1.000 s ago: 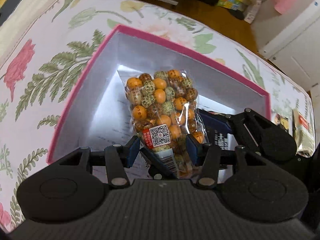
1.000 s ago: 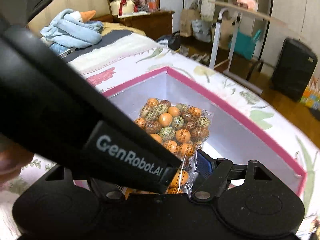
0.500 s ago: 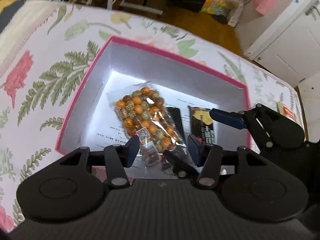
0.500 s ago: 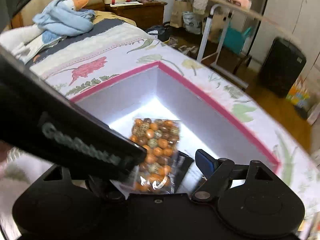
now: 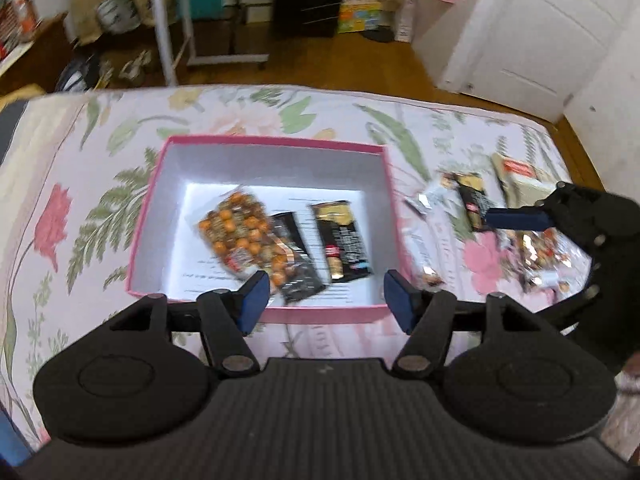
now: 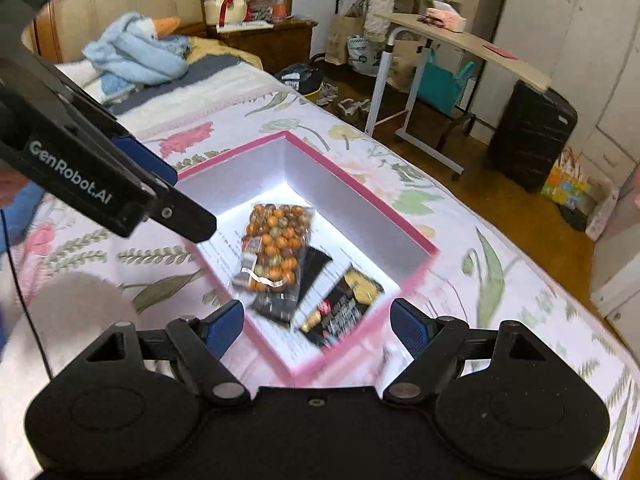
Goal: Organize snacks
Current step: 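Move the left gripper toward the white snack bar beside the box, then grasp a white snack bar with the left gripper while the right gripper grasps another white bar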
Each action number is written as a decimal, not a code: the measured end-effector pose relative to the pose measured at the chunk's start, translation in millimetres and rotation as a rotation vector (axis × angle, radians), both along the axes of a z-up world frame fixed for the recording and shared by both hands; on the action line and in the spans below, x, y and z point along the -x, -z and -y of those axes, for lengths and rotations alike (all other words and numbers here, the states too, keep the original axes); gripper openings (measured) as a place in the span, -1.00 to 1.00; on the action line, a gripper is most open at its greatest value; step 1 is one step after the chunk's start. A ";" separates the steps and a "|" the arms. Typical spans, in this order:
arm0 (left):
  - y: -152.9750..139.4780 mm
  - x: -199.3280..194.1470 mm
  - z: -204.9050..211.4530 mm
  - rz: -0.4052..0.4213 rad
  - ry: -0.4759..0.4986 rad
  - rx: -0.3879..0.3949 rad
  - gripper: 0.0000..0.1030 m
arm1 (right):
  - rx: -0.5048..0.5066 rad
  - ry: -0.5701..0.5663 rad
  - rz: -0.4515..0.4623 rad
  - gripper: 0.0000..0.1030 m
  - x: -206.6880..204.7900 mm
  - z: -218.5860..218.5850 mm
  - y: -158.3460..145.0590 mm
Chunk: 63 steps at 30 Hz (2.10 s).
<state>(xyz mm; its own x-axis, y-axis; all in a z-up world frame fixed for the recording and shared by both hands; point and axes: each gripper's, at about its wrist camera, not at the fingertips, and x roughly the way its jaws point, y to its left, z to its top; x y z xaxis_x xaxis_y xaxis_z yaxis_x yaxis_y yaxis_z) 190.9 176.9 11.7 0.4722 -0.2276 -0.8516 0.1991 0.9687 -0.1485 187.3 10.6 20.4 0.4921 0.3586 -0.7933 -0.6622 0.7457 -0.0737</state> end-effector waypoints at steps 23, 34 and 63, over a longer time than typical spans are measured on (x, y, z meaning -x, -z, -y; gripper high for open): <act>83.6 7.7 196.6 0.028 0.267 -0.111 0.41 | -0.106 0.342 -0.085 0.62 27.5 252.9 78.9; 187.5 -44.4 197.7 -0.163 -0.020 -0.095 0.31 | 0.267 0.086 0.036 0.23 40.1 246.9 153.1; 205.5 -26.4 195.2 -0.095 0.006 0.039 -0.25 | -0.058 0.330 -0.139 -0.24 6.3 235.9 170.6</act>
<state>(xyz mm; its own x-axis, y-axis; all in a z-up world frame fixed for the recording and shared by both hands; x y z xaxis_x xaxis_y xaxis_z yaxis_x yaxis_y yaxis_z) 217.3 -18.3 -193.8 0.3883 -0.2638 -0.8830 0.1884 0.9606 -0.2042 181.0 -225.3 -150.2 0.4776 0.2448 -0.8438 -0.3856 0.9214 0.0490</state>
